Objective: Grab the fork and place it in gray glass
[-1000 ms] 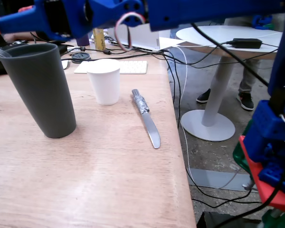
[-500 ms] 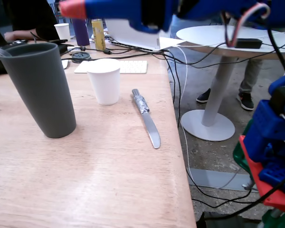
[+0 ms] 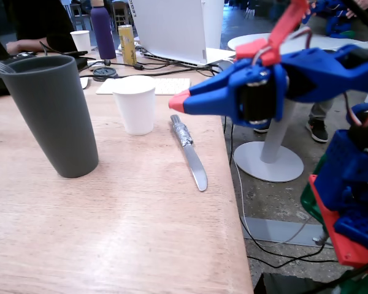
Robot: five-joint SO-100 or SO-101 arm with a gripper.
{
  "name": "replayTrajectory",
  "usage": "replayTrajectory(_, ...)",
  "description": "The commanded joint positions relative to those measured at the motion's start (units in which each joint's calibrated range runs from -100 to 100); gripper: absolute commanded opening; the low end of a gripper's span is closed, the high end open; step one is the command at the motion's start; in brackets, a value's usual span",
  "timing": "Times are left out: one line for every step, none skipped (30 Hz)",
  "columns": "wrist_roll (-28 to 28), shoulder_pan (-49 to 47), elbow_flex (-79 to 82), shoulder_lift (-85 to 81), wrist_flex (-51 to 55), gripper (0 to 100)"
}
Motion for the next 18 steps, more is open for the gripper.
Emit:
replayTrajectory(0.1,-3.12,7.65,-9.19,-0.64,0)
replayTrajectory(0.05,-3.12,10.39,-11.76,-0.56,0)
replayTrajectory(0.05,-3.12,12.94,-13.99,-0.23,0)
replayTrajectory(0.05,-3.12,13.6,-15.7,0.18,0)
replayTrajectory(0.0,-3.29,13.6,-16.13,0.18,0)
replayTrajectory(-0.54,-3.29,13.6,-16.13,0.26,0)
replayTrajectory(-2.1,-3.29,13.6,-16.13,0.35,0)
replayTrajectory(-4.15,-3.29,13.6,-16.13,0.35,0)
replayTrajectory(-5.86,-3.12,13.6,-16.13,0.43,0)
replayTrajectory(-6.54,-3.12,13.6,-16.13,0.68,0)
replayTrajectory(-6.4,-3.12,13.6,-16.22,3.22,0)
replayTrajectory(-6.3,-2.44,13.6,-16.99,7.49,0)
replayTrajectory(-6.25,-1.43,13.6,-18.88,12.5,0)
replayTrajectory(-6.2,-1.26,13.6,-19.39,16.77,0)
replayTrajectory(-6.15,-1.09,13.6,-19.39,20.13,0)
replayTrajectory(-6.15,-1.09,13.6,-19.39,22.92,0)
replayTrajectory(-6.15,-1.09,13.6,-19.39,23.17,0)
replayTrajectory(-6.15,-1.26,13.6,-19.39,23.17,0)
